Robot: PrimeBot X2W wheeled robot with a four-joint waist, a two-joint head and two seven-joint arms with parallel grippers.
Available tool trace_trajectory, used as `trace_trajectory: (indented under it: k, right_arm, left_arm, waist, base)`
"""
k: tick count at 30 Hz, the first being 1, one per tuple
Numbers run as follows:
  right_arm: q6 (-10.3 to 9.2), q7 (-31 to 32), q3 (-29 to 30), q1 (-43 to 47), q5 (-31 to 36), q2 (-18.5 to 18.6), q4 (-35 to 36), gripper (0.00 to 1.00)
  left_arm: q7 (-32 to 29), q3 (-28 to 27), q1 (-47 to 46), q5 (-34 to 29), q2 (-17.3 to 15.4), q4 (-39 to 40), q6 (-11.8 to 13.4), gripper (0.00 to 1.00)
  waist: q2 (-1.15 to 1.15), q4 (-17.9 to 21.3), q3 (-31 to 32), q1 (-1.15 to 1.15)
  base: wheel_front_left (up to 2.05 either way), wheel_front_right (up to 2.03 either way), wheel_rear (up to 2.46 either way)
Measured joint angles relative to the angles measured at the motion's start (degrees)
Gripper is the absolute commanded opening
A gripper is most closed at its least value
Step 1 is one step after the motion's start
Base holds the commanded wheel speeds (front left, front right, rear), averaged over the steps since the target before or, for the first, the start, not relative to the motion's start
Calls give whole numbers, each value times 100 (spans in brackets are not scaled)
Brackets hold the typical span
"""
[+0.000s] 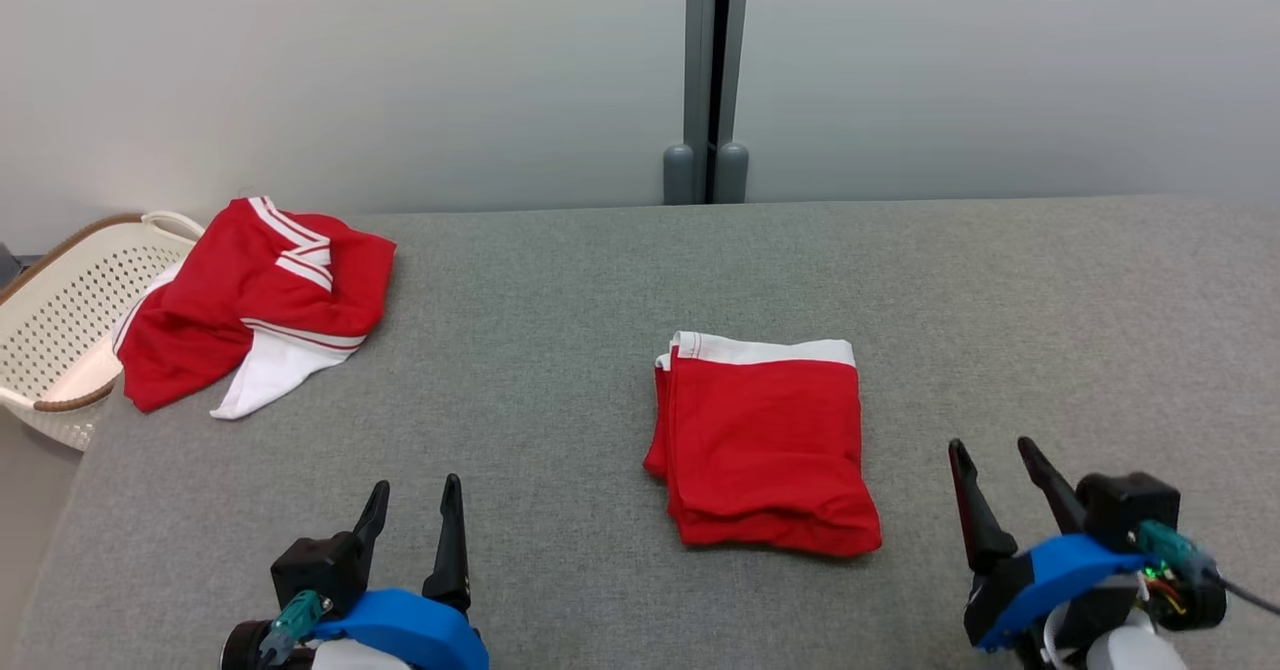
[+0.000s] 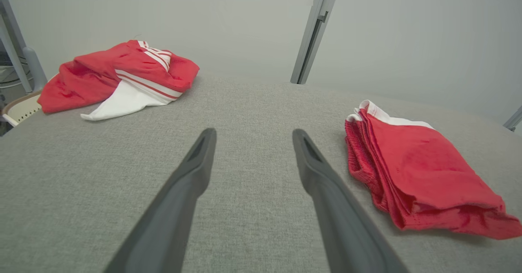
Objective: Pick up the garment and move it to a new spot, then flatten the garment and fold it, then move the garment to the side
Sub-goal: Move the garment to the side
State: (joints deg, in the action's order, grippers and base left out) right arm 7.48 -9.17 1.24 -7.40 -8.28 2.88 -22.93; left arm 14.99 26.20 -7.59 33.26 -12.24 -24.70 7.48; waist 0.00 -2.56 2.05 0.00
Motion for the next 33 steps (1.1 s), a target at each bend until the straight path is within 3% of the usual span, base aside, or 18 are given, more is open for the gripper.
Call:
trace_trajectory:
  k: [6, 13, 26, 27, 28, 30, 33]
  right_arm:
    - [0, 1092, 186, -740, -96, 127, -203, 100]
    - [0, 2091, -33, -1494, -720, 625, -797, 100]
    - [0, 2732, -327, -2070, -1260, 934, -2022, 100]
    - [0, 2733, -341, -2111, -1295, 931, -2080, 93]
    - [0, 2732, -353, -2157, -1339, 925, -2130, 48]
    - [0, 2658, -476, -2286, -1405, 918, -2243, 0]
    - [0, 2508, -632, -2393, -1444, 915, -2301, 0]
  left_arm:
    - [0, -22, -79, -32, 34, 52, -2, 100]
    - [0, -57, -298, -108, 151, 69, -47, 100]
    - [1, -249, -466, -268, 260, 63, -147, 100]
    - [1, -270, -468, -278, 271, 62, -148, 100]
    - [1, -289, -469, -298, 281, 62, -149, 100]
    - [1, -324, -480, -341, 291, 59, -176, 100]
    - [1, -326, -530, -412, 315, 76, -209, 100]
  waist:
    - [0, -171, -189, 0]
    - [0, -512, -543, 1]
    - [1, -1219, -1136, 1]
    - [1, -1239, -1159, 1]
    - [1, -1248, -1179, 1]
    - [0, -1217, -1226, 0]
    - [1, -1119, -1274, 1]
  base:
    - [0, 0, 0]
    - [0, 0, 0]
    - [0, 0, 0]
    - [0, 0, 0]
    - [0, 0, 0]
    - [0, 0, 0]
    - [0, 0, 0]
